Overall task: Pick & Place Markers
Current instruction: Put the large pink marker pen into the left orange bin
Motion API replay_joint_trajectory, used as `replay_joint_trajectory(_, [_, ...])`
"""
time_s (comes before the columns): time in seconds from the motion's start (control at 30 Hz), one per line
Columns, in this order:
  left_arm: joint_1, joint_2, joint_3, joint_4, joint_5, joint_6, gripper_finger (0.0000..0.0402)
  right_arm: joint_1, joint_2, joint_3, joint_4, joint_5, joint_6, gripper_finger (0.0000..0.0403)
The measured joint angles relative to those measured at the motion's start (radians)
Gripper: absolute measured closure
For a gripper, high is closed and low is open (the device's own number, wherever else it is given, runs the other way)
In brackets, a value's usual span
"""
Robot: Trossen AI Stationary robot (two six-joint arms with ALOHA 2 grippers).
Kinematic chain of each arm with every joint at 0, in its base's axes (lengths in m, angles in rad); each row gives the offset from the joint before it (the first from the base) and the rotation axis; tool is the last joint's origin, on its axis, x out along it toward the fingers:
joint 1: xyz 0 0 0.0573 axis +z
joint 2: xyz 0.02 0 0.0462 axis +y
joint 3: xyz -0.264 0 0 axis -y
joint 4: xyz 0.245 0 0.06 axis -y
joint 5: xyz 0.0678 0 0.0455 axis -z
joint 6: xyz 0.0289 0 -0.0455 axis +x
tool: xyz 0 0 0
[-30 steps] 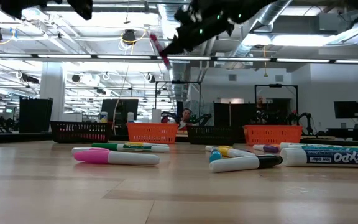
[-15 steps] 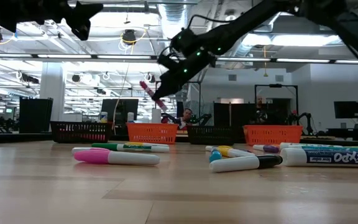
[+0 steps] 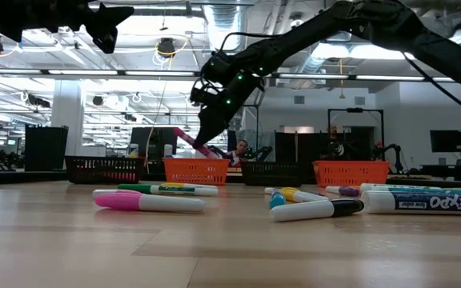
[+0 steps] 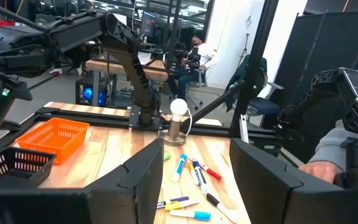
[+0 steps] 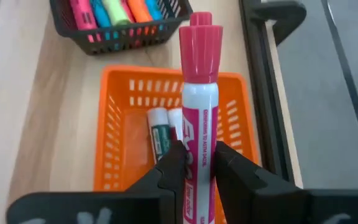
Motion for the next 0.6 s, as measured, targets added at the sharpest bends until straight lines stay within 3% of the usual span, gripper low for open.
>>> replay_joint_trajectory(0.23, [0.000, 0.001, 0.000, 0.001, 0.000, 0.000, 0.0217, -0.001, 0.000, 0.001, -0.101, -0.007, 0.000, 0.0342])
replay_joint_trajectory(0.6, [0.000, 0.001, 0.000, 0.001, 0.000, 0.000, 0.0217, -0.002, 0.000, 0.000, -0.088, -0.011, 0.004, 0.0333])
